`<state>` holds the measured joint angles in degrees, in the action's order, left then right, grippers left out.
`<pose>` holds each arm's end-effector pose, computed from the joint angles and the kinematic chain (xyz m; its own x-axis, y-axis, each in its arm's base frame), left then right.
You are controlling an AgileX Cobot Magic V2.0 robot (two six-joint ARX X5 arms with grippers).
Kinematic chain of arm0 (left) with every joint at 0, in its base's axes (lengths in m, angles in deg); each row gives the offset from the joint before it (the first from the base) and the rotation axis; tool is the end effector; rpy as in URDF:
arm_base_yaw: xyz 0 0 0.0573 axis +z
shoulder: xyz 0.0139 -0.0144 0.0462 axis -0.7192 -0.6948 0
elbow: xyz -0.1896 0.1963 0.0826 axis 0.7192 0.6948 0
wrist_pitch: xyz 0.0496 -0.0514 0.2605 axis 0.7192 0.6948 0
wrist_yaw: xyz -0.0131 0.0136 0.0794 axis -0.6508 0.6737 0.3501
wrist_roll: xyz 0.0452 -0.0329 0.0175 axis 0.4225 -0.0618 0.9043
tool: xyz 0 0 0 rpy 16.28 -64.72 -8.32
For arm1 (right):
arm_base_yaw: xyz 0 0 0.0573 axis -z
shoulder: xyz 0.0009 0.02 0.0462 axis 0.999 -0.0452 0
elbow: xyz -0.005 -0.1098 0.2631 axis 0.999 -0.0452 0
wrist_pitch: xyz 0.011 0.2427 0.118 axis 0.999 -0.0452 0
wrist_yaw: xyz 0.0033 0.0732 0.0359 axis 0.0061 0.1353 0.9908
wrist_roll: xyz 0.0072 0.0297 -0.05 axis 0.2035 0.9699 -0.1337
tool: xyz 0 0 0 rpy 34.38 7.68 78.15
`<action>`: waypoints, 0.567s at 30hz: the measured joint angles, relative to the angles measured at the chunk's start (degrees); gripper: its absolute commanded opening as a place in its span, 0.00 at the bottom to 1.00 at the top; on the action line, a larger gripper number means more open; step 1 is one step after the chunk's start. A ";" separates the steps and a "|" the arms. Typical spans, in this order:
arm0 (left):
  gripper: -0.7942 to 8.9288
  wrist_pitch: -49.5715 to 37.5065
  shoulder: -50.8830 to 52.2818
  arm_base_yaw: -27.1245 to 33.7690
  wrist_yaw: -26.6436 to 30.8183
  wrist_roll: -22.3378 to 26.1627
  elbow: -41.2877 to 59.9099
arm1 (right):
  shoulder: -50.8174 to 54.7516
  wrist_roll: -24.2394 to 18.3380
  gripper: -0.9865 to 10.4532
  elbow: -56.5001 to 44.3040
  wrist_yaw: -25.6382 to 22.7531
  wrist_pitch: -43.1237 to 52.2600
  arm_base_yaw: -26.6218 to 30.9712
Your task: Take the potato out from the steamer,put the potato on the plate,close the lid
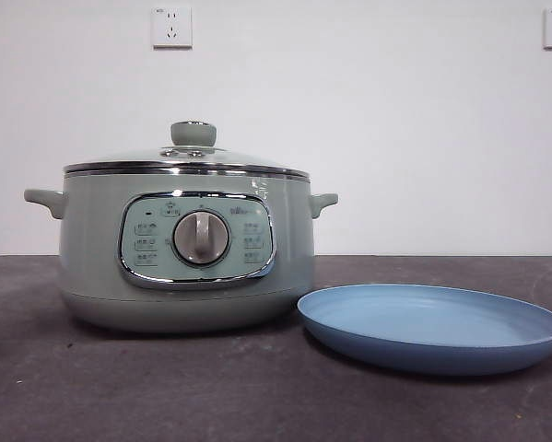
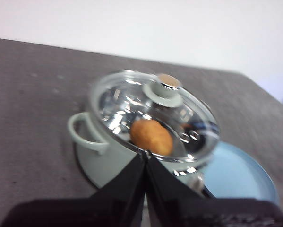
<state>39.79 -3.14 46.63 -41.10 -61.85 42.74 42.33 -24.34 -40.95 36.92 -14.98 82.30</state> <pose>0.0860 -0.0152 0.3029 0.8683 -0.4283 -0.2503 0.3521 0.8875 -0.2973 0.0932 0.0257 0.3112 0.7794 0.5371 -0.3226 -0.4296 0.8329 0.3487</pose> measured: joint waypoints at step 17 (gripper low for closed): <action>0.09 16.20 -11.30 0.00 -12.68 13.07 -12.46 | -14.99 -18.49 0.09 16.68 9.57 -21.62 -0.57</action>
<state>55.99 -14.44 46.63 -53.78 -48.78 30.28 27.34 -42.83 -24.27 46.50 -36.60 81.74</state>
